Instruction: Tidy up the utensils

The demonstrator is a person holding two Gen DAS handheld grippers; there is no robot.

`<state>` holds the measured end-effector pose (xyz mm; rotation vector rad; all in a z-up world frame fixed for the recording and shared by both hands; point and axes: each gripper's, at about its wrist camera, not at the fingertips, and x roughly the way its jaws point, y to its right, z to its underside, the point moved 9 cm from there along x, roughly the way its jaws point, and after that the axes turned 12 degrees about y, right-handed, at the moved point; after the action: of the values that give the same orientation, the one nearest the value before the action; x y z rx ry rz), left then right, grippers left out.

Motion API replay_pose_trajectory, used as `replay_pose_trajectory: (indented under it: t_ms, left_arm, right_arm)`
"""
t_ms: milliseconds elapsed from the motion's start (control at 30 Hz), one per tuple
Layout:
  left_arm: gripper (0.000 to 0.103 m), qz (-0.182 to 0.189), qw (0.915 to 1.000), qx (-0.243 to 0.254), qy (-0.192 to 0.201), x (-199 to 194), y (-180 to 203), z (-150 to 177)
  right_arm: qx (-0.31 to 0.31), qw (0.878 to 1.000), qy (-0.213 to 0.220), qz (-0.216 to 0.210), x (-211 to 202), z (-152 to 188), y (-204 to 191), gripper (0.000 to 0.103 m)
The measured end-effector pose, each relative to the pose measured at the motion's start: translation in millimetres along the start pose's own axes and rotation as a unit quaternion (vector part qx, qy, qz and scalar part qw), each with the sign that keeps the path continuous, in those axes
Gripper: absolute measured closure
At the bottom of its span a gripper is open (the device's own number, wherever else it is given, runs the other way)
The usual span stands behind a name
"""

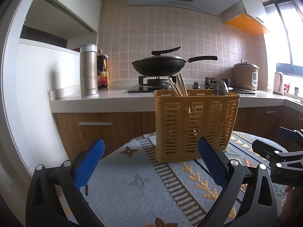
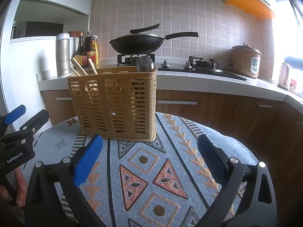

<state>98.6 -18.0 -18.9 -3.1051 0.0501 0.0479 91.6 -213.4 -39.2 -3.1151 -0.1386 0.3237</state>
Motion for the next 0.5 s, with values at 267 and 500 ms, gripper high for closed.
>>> replay_pose_trajectory:
  t_ms: [267,500]
  left_arm:
    - [0.008,0.001,1.0,0.0,0.001,-0.7,1.4,-0.4]
    - [0.008,0.002,1.0,0.003,0.001,-0.6,2.5,0.0]
  right_arm:
    - [0.0,1.0,-0.001,-0.001,-0.5,0.5,0.0,0.008]
    - [-0.003,1.0,-0.002,-0.001,-0.2,0.5,-1.7,0.008]
